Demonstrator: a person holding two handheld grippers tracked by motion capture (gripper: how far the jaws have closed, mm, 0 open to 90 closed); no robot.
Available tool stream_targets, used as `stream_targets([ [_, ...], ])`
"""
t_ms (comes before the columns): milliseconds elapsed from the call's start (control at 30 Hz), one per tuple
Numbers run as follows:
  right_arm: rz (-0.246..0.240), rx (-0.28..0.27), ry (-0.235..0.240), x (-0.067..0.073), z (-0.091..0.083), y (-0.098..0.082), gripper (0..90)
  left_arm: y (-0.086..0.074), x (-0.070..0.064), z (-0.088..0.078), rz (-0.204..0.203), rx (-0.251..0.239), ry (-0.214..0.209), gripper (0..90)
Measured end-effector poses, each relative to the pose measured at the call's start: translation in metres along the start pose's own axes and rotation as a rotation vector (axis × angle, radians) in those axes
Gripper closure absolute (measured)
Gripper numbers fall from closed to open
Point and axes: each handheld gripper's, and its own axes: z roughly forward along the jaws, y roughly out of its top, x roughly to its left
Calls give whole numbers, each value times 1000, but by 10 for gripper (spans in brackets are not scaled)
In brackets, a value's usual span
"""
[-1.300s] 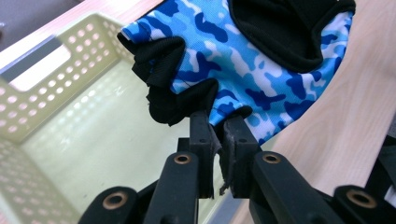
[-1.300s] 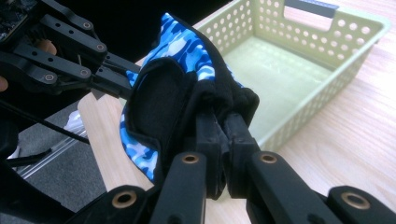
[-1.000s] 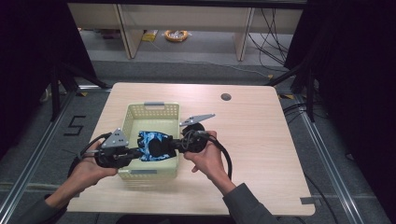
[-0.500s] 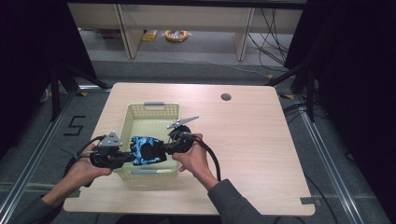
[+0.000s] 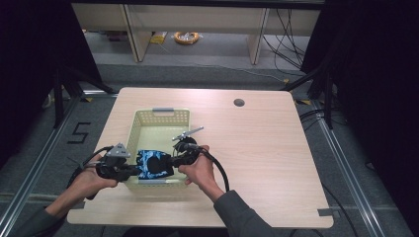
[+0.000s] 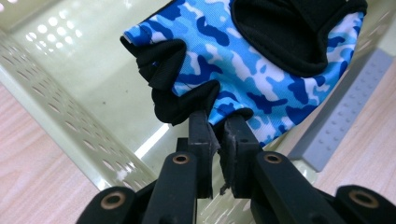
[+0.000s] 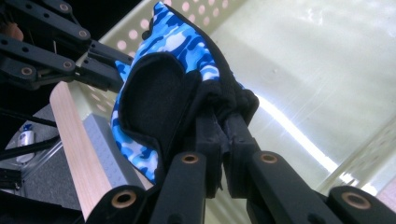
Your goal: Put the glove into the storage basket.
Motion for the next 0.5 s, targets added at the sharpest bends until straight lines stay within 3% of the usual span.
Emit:
stream_targets([
  [167,3,21,-5,-2,6,-2,870,-1,0,2,-1,30,-12,808],
  [233,2,32,-9,-2,7,-2,870,-1,1,3,-24,34,-14,780],
  [267,41,60,-21,1,7,-2,870,-1,2,4,-15,26,-17,773],
  [300,34,58,-19,0,8,-3,870,-1,3,4,-16,29,-21,763],
  [333,12,52,-27,-1,9,-3,870,-1,2,4,-35,23,-22,743],
  [400,21,55,-24,-1,10,-4,870,-1,2,3,-35,32,-17,707],
  [433,32,68,-37,-1,10,-4,870,0,2,1,-6,45,-17,691],
  [500,34,67,-41,-3,10,-5,870,1,2,0,-15,37,-23,629],
])
